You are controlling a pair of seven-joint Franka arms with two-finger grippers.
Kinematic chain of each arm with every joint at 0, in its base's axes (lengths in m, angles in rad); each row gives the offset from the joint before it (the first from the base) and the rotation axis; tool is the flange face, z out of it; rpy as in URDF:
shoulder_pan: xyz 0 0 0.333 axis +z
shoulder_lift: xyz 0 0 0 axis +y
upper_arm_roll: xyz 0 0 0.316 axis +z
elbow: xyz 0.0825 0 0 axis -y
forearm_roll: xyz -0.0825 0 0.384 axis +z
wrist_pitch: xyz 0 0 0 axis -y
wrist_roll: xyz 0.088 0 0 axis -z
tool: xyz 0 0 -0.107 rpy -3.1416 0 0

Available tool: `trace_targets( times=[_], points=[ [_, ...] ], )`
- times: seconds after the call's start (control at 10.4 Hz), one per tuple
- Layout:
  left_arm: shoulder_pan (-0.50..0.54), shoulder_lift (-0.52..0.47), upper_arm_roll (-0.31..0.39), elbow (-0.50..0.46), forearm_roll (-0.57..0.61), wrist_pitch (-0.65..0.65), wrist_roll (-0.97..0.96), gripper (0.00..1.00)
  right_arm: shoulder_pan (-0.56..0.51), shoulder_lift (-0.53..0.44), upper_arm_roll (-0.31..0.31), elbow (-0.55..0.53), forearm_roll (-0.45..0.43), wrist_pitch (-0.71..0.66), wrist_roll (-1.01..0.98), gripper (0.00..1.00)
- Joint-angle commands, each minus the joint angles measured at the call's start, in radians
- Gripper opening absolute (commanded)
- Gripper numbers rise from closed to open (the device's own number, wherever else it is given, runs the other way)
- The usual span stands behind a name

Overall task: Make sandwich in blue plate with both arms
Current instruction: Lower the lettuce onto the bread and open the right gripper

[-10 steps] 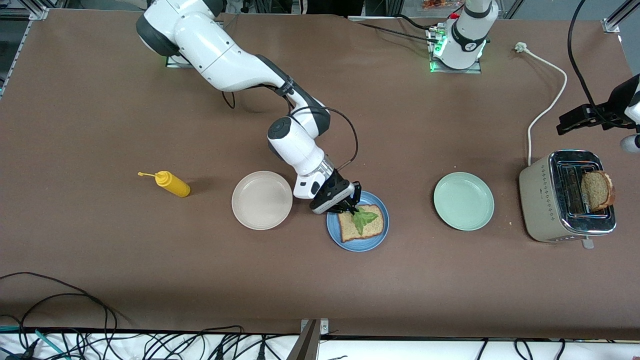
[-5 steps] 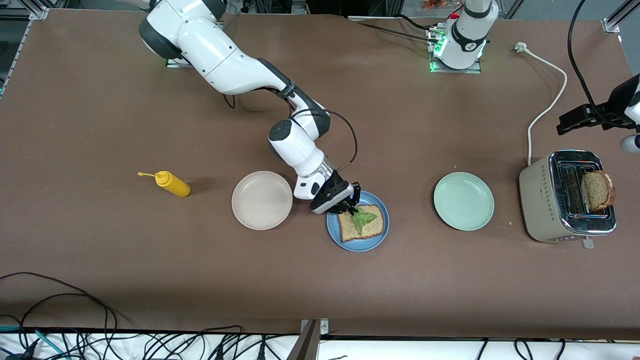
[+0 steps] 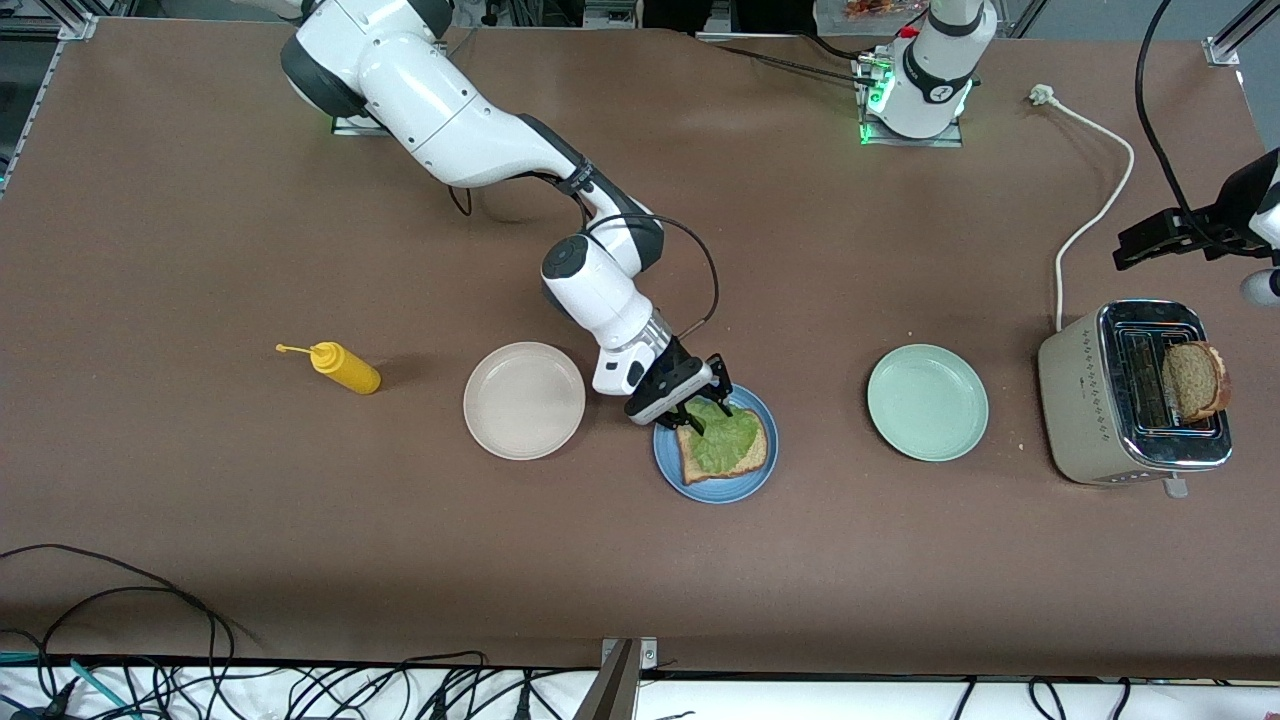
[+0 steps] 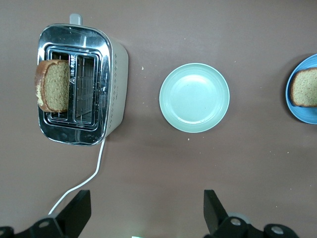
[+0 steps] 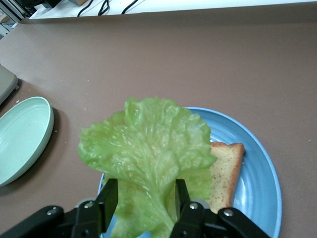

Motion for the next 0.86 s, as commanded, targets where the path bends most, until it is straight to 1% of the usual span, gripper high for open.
trace_targets(
  times=[0.0, 0.1, 0.19, 0.38, 0.58, 0.67, 0.77],
  points=[
    [0.006, 0.001, -0.003, 0.012, 0.012, -0.009, -0.001, 1.00, 0.014, 0.028, -0.008, 0.046, 0.005, 0.012, 0.014, 0.65],
    [0.006, 0.001, -0.003, 0.012, 0.012, -0.009, -0.001, 1.00, 0.014, 0.028, -0.008, 0.046, 0.003, 0.012, 0.014, 0.67],
    [0.006, 0.001, -0.003, 0.012, 0.012, -0.009, -0.001, 1.00, 0.014, 0.028, -0.008, 0.046, 0.003, 0.012, 0.014, 0.73],
    [0.006, 0.001, -0.003, 0.012, 0.012, -0.009, -0.001, 1.00, 0.014, 0.026, -0.008, 0.048, 0.003, 0.012, 0.011, 0.74],
    [0.004, 0.001, -0.003, 0.012, 0.012, -0.009, -0.001, 1.00, 0.003, 0.000, -0.005, 0.048, 0.008, -0.022, 0.007, 0.75],
    [0.004, 0.001, -0.003, 0.012, 0.012, -0.010, -0.001, 1.00, -0.010, -0.035, -0.005, 0.046, 0.008, -0.092, 0.006, 0.76],
    [0.004, 0.001, -0.003, 0.012, 0.012, -0.009, -0.001, 1.00, -0.035, -0.081, -0.003, 0.043, 0.008, -0.194, 0.006, 0.77]
  ],
)
